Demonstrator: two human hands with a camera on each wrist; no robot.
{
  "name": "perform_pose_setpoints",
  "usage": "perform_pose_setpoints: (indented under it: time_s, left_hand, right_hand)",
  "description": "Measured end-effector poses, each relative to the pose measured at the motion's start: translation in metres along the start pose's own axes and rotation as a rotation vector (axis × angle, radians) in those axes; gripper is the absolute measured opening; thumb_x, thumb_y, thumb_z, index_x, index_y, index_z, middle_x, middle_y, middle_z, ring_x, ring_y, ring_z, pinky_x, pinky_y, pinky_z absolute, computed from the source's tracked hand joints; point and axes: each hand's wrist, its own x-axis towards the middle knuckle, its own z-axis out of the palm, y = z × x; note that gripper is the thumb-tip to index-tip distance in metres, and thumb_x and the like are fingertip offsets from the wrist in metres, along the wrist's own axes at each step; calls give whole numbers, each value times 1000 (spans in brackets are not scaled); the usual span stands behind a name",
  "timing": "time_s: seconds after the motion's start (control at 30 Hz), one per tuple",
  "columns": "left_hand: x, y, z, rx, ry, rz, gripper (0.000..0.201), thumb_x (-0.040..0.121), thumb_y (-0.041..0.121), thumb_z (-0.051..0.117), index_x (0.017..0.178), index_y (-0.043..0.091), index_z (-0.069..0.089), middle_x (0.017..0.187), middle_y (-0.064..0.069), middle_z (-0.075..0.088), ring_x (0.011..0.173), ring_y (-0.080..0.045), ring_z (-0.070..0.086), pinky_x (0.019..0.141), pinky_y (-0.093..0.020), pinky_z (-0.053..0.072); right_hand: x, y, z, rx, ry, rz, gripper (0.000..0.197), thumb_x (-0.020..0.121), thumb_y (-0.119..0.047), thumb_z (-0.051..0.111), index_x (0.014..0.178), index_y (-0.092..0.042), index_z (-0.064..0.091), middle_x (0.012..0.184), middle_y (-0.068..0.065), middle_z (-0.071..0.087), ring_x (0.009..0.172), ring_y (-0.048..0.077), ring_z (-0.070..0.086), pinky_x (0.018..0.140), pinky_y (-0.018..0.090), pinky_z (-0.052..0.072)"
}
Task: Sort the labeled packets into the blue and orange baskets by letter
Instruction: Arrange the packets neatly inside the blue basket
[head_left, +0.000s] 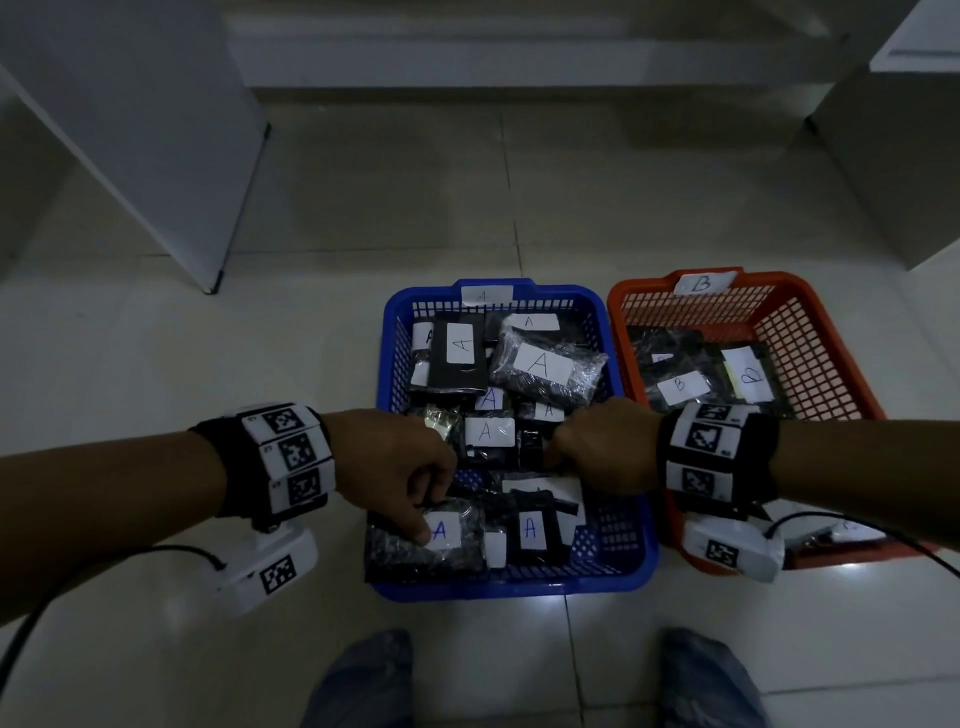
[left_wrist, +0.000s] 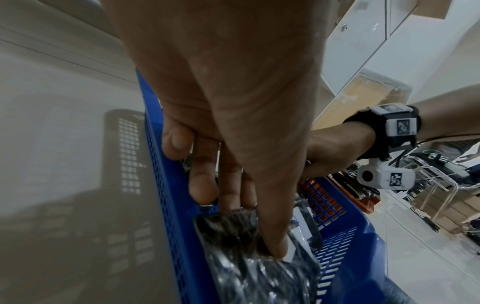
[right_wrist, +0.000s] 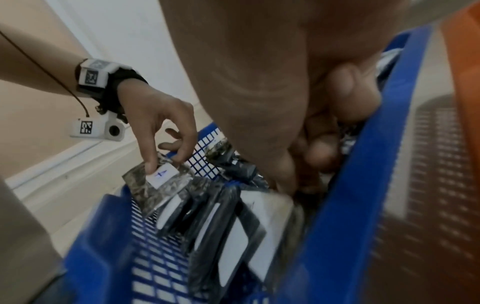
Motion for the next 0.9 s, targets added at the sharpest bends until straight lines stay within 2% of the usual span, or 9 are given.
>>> perform_pose_setpoints:
  time_s: [0.1,0.13,0.23,0.33,0.5,0.7,0.77,0.83,0.9]
  left_hand:
    - [0,0,-1,-1,-5,-10,36,73,62,76,91,37,58,87,16,67,82,-3,62,68,-21,50]
    - [0,0,-1,-2,-9,-12,37,73,62,76,92,37,59,88,15,67,83,-4,62,69,-22,50]
    - [0,0,0,-4,-14,-13,37,73,62,76,94,36,59,89,14,67,86,-6,62,71,-23,52]
    - [-1,-2,1,-6,0,-3,37,74,63,75,93,37,58,88,15,67,85,-5,62,71,-23,51]
    - [0,-1,-1,-13,-16,-16,38,73,62,76,94,36,59,88,15,68,86,-5,63,77,-29,56]
    - [0,-1,-4,-54,-24,-36,42,71,60,79,99,33,62,88,15,69,79,-2,64,72,-24,55]
    - [0,-2,-8,-90,-24,-48,43,71,57,81,101,32,65,87,13,70,78,-4,65,73,-25,57]
    - [0,-4,-11,-149,-30,-47,37,72,52,82,98,31,67,86,10,71,77,-6,66,73,-28,58]
    - [0,-4,-13,-193,-37,-29,27,74,48,83,90,32,68,85,8,70,77,-8,65,71,-27,57]
  right_hand:
    - [6,-2,-3,-82,-37,22,16,94,-11,50,89,-15,65,82,1,65,73,23,64,71,40,59]
    - [8,-4,-1,-128,-25,28,15,96,-11,49,85,-12,60,83,3,64,74,25,64,70,38,58]
    - [8,-7,7,-191,25,33,15,100,-12,46,98,-9,61,99,9,65,87,29,66,67,34,47]
    - [7,-2,7,-166,68,27,15,98,-14,50,102,-11,64,98,9,66,86,29,67,65,34,45]
    - [8,-6,11,-210,49,-8,19,98,-12,47,98,-11,66,92,7,68,81,28,68,71,38,56]
    - [8,-3,9,-142,46,-19,20,97,-15,48,95,-10,67,88,7,67,77,26,67,72,39,58]
    - [6,0,9,-26,92,-37,24,99,-24,46,98,-14,68,90,4,68,78,24,67,72,38,58]
    - [5,1,12,122,114,-69,36,100,-42,40,96,-21,69,87,-2,70,75,16,67,70,38,58]
    - [2,-3,17,249,37,-76,51,98,-62,34,89,-24,67,80,-5,69,69,10,65,66,34,57]
